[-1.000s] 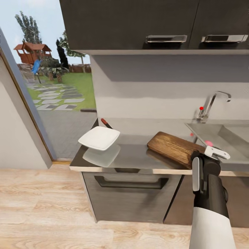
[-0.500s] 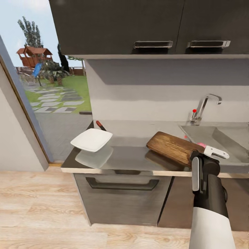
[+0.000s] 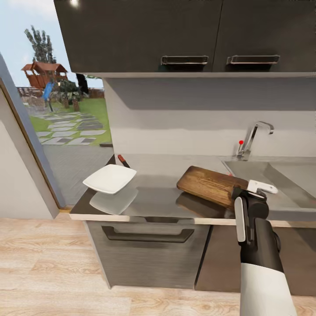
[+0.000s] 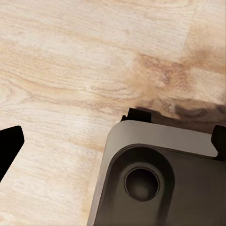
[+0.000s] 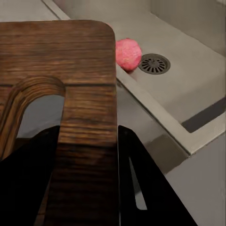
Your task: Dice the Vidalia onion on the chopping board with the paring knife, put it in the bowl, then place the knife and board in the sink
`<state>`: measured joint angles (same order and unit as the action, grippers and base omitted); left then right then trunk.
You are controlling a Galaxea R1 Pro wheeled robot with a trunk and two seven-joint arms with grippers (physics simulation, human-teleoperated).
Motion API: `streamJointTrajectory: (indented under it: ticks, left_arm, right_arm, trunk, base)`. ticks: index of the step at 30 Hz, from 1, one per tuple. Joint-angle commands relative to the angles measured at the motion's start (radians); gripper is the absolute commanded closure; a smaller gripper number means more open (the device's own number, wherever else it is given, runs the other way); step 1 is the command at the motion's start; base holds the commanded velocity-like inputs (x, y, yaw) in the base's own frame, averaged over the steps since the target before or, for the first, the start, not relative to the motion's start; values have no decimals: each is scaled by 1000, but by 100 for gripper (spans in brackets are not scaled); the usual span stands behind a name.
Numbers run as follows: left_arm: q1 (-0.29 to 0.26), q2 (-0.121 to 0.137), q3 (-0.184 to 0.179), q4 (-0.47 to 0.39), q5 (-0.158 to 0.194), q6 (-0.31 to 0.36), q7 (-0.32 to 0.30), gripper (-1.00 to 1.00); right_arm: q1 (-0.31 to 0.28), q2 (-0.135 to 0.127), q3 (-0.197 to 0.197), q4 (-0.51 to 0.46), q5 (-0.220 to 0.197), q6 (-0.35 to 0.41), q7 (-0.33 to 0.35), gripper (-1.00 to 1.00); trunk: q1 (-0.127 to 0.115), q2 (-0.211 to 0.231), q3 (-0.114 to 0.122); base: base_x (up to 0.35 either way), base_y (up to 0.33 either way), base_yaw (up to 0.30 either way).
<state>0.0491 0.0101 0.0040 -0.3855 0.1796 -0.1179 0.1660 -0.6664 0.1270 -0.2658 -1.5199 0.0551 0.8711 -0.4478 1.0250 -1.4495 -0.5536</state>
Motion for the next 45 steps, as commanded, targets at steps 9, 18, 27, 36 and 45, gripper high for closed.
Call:
streamJointTrajectory:
  ticks: [9,18,27,36,45]
  left_arm:
    - [0,13,-1,-12,8,-2,2,-100]
    - [0,13,0,-34,5,-2,7,-100]
    - [0,38,0,-48,6,0,5,-100]
    - [0,42,-1,-42,6,0,3,-100]
    - [0,42,-1,-41,6,0,2,-100]
  right_arm:
    - [-1,-86,78,21,11,89,286,100]
    - [-1,-268,153,47,10,100,597,100]
    - [-1,-292,154,46,11,104,629,100]
    - [-1,-291,153,46,11,105,630,100]
    - [-1,-289,152,47,11,106,629,100]
  trunk:
    - [0,0,-1]
    - [0,0,-1]
    - [0,0,-1]
    - [0,0,-1]
    - [0,0,-1]
  base:
    - [0,0,0]
    - [0,-1,0]
    - [11,-60,0]
    - [167,-133,0]
    - [272,-129,0]
